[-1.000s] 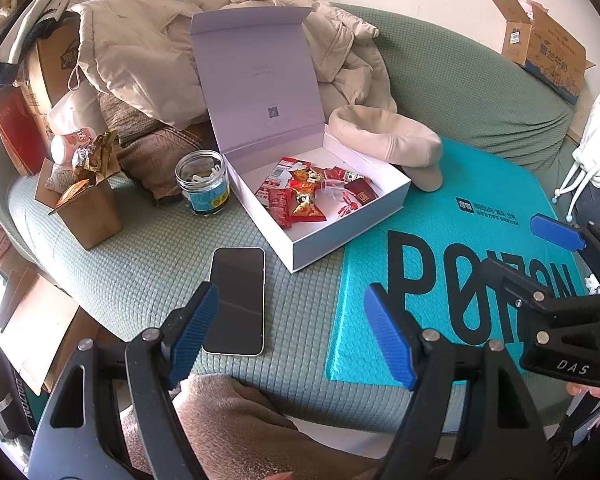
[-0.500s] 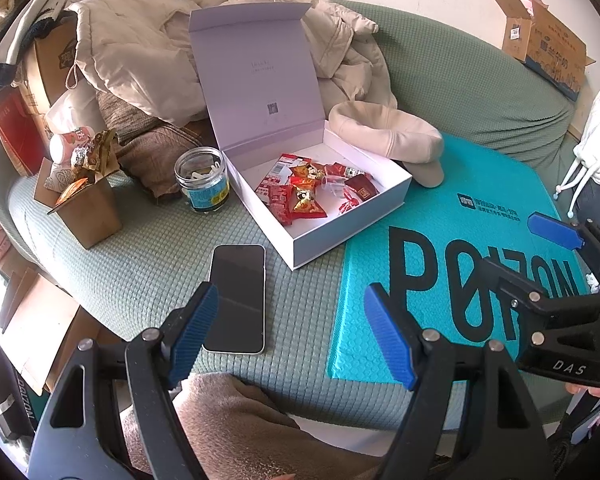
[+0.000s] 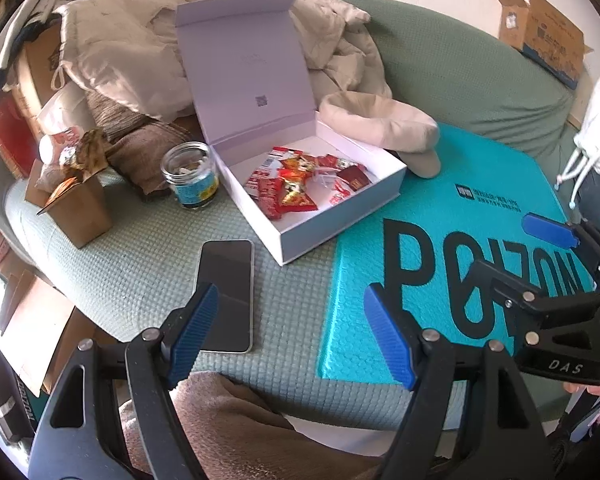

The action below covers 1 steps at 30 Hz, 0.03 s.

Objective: Organize objects

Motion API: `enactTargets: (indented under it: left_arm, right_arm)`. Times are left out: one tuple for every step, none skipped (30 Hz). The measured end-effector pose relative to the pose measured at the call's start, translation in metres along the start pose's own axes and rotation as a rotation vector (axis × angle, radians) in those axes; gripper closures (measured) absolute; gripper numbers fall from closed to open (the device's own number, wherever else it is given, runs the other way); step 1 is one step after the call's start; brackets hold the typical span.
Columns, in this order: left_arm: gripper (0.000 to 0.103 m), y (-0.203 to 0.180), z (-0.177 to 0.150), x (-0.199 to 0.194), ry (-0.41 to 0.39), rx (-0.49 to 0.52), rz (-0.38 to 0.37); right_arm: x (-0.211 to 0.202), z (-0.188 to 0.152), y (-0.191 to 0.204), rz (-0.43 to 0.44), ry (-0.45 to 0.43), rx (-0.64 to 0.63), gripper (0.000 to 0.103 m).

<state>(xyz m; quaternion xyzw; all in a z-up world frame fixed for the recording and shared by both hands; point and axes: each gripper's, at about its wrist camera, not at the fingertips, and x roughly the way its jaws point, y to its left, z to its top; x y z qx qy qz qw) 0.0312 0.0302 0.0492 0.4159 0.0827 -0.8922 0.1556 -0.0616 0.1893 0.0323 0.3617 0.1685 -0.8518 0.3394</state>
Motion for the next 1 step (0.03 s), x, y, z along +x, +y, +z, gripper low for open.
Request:
enactTargets:
  left_arm:
    - [0.029,-0.0058,0.0001,0.0027,0.007,0.014,-0.002]
  right_arm:
    - [0.0016,-0.0011,-0.0021,0.002,0.003,0.003,0.013]
